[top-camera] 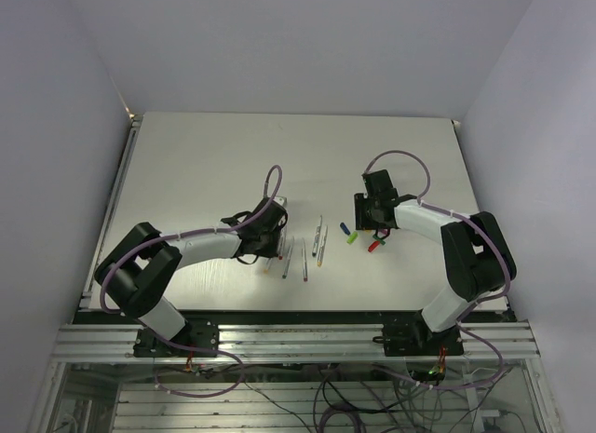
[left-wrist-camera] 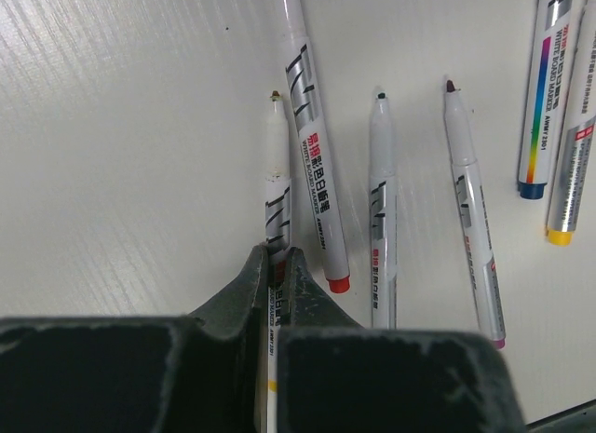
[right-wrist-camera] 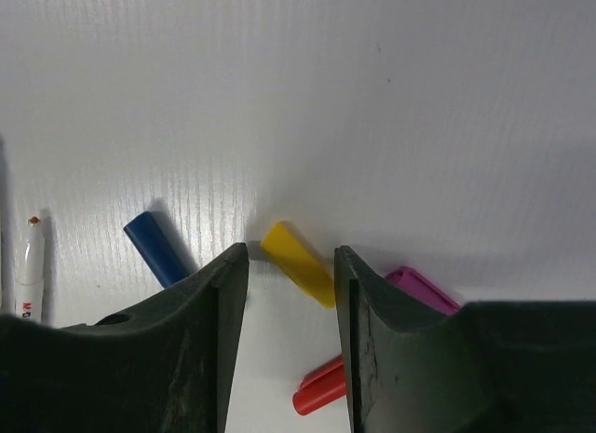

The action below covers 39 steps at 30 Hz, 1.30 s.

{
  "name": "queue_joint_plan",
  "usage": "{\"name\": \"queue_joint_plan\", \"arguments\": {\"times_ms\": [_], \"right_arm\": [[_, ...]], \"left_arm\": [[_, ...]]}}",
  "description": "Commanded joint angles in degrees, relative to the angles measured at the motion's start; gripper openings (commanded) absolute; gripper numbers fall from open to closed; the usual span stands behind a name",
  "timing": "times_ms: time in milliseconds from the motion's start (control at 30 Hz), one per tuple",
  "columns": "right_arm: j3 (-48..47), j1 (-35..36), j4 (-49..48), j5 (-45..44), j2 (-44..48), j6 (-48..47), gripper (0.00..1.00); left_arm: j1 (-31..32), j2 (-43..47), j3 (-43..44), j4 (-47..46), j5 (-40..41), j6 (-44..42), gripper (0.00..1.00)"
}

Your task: Insert the pens into the pen caps

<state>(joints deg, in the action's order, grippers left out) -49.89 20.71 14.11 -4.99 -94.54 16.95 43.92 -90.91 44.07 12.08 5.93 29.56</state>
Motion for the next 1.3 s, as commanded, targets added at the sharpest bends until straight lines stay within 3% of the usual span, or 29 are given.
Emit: {"name": "queue_joint_plan", "arguments": {"times_ms": [0,233,300,333,767,1067,1267], "right_arm": [[1.02,0.38,-0.06,-0.86,-1.43,1.05,0.41],[2.45,0.52,0.29,-0.67,-1.50,2.82,0.26],[2.96,0.56,0.47,-0.67,-1.40,3.42,0.15],[3.32,0.60,0.52,-0.68,-1.28,3.75,0.01],[3.44,0.74,-2.82,-0.17,3.56,4.88,0.00],[2.09,0.74,-9.07,2.68,14.93,5.88,0.00],[6.72,1.04,-15.37,7.11,25.50,10.52,0.00]], "left_arm": [[0.66,-4.74,-4.61,11.19,-6.55,0.74,0.07],[0.63,-4.14,-4.96,11.01,-6.32,0.76,0.07],[0.61,-3.82,-5.12,10.97,-6.36,0.76,0.07],[0.64,-3.64,-5.20,10.94,-6.36,0.72,0.07],[0.57,3.76,-4.93,10.38,-0.84,1.74,0.07],[0.58,12.83,-0.93,11.04,5.65,0.53,0.07],[0.71,22.91,-1.61,9.99,6.92,-2.14,0.07]]}}
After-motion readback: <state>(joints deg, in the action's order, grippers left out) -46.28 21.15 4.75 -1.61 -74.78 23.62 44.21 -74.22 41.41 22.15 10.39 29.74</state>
